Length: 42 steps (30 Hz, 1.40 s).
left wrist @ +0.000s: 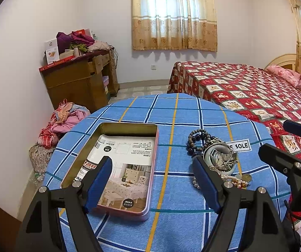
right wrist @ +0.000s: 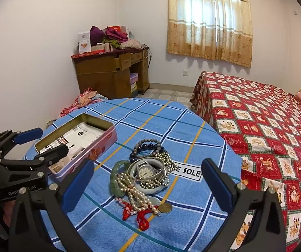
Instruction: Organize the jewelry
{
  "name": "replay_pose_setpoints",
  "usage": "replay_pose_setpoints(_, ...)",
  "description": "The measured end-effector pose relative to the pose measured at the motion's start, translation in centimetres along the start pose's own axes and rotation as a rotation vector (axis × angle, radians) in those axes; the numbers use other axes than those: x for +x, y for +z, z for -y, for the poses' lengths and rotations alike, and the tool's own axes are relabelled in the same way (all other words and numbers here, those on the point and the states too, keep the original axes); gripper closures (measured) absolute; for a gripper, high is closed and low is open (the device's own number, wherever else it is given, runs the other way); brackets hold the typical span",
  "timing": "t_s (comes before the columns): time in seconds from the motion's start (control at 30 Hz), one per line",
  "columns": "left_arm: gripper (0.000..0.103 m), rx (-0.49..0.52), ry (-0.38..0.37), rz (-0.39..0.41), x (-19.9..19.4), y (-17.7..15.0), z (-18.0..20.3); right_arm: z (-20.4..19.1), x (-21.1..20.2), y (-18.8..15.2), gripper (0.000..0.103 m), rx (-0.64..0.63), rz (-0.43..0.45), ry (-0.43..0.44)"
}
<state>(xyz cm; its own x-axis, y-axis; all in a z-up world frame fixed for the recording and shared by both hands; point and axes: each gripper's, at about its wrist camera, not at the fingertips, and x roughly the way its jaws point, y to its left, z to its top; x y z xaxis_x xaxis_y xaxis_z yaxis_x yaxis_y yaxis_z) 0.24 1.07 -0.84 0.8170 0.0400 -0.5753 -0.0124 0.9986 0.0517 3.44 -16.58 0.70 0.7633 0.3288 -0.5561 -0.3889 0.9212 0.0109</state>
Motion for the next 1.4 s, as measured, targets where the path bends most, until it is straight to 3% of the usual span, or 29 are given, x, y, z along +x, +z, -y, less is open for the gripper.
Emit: replay_pose_setpoints(1.4,0.024,-0.013,0.016,-0.015,0.24,0.09,-0.78,-0.21,0.07,-0.16,0.000,-0.014,-0.002,0.000)
